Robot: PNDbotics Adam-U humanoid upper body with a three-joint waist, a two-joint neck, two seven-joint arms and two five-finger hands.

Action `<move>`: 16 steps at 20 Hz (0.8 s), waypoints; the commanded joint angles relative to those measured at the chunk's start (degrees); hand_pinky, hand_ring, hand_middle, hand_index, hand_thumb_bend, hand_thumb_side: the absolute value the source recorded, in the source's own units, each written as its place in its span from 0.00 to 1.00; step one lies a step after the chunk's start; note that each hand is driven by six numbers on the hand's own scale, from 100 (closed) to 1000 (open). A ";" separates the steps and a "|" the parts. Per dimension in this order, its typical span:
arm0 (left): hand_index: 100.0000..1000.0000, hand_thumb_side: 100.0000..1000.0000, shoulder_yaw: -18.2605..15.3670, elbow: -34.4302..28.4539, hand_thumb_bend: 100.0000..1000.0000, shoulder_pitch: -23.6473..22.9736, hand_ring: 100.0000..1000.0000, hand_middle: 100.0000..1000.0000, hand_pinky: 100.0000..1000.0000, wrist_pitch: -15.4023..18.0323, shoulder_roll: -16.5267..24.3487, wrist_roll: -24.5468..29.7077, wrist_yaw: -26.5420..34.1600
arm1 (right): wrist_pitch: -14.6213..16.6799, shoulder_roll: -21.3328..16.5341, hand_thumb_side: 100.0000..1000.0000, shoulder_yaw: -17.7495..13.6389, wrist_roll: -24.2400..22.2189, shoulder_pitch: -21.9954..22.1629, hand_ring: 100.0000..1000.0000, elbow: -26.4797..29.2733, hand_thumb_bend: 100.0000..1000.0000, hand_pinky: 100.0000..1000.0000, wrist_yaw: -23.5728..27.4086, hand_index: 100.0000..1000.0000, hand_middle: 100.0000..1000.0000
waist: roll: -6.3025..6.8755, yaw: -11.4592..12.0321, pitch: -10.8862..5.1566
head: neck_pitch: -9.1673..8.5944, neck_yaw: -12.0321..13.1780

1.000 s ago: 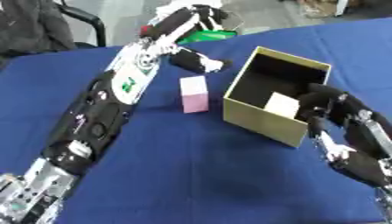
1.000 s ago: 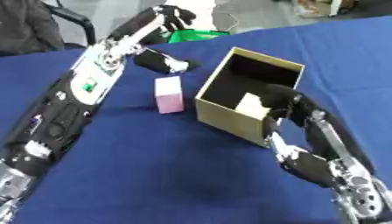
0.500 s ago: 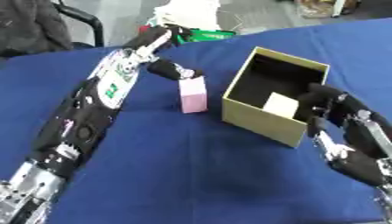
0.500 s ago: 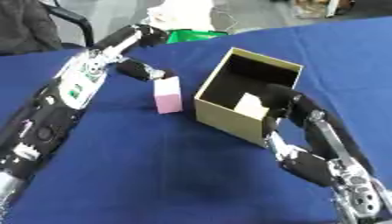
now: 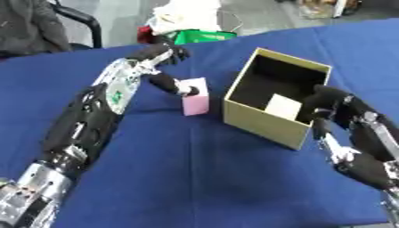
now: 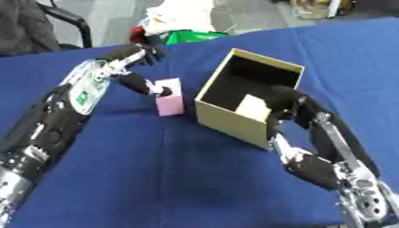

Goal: Pick up objects on the table and place them in the box.

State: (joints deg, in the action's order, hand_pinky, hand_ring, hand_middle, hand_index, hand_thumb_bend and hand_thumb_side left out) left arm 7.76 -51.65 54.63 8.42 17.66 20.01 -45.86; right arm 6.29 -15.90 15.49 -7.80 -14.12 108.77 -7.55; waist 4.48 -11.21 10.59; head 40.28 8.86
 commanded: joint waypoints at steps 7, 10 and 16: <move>0.88 0.40 -1.38 -1.87 0.56 1.00 0.73 0.73 0.74 0.51 0.82 -1.02 4.32 | 0.06 -0.35 0.36 -0.46 -0.07 -0.63 0.78 0.92 0.00 0.71 -0.12 0.90 0.71 | -0.52 0.11 -0.81 | -0.31 -0.27; 0.88 0.41 -1.11 -2.92 0.57 0.80 0.74 0.74 0.74 0.98 1.07 0.01 5.89 | 0.07 -0.39 0.36 -0.47 -0.10 -0.61 0.78 0.96 0.00 0.71 -0.10 0.90 0.71 | -0.62 0.15 -0.88 | -0.34 -0.33; 0.88 0.40 -0.30 -3.04 0.59 0.65 0.74 0.74 0.74 2.13 1.40 3.48 5.60 | 0.06 -0.43 0.36 -0.47 -0.13 -0.60 0.78 1.00 0.00 0.71 -0.11 0.90 0.71 | -0.74 0.16 -0.94 | -0.46 -0.36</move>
State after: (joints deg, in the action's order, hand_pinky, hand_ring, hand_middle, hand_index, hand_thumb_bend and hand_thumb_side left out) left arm 7.41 -53.80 54.37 10.26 17.50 22.68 -40.05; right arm 6.28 -15.90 15.49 -7.82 -14.12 108.78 -7.55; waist 4.11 -11.09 10.62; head 40.26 8.61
